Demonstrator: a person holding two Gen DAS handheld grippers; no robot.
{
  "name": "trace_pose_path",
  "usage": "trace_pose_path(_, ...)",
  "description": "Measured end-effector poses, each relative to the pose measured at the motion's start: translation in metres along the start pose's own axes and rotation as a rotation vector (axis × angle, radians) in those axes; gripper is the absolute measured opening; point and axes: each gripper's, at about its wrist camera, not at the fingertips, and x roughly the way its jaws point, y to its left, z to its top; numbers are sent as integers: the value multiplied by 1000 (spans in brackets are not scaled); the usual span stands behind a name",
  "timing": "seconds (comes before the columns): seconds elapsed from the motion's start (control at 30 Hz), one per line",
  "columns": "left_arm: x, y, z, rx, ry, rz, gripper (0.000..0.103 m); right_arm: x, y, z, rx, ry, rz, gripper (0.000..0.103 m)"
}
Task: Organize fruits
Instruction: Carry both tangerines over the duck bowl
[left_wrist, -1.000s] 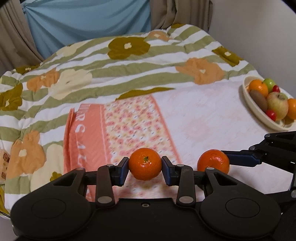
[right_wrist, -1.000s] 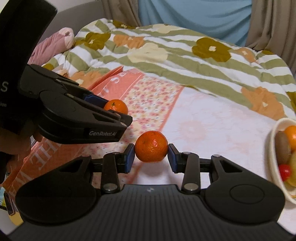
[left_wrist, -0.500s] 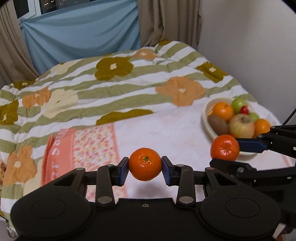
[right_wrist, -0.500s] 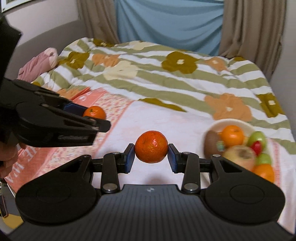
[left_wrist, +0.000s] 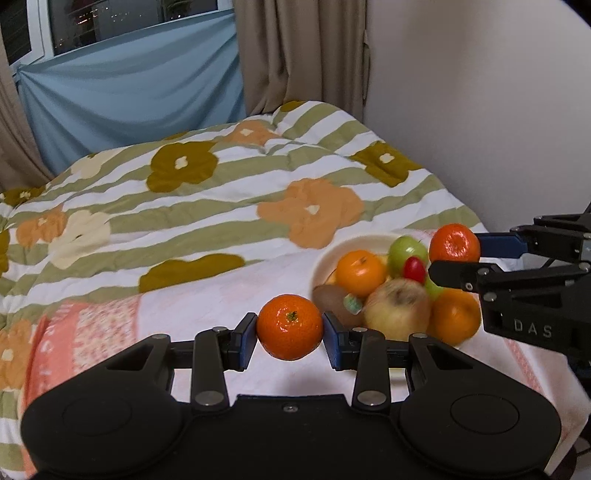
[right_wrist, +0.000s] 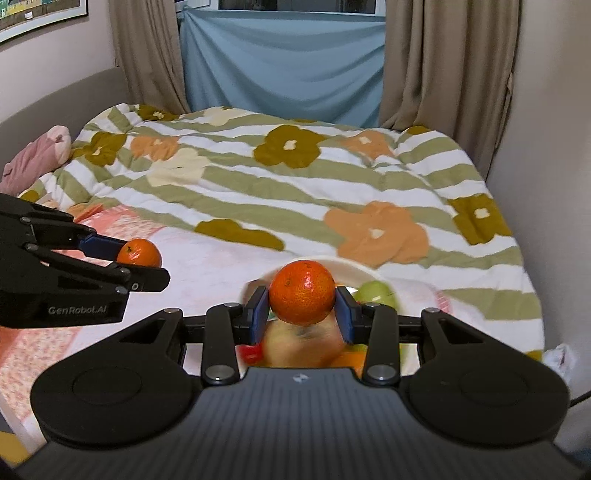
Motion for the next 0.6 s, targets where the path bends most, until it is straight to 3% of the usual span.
trace_pose_path(0.27,44,-33,30,-6,1,5,41,31,-59,12,-20,-3,10,53)
trace_pose_path(0.6,110,-46,62,0,41,5,41,90,-94,14,-21,33,51,53)
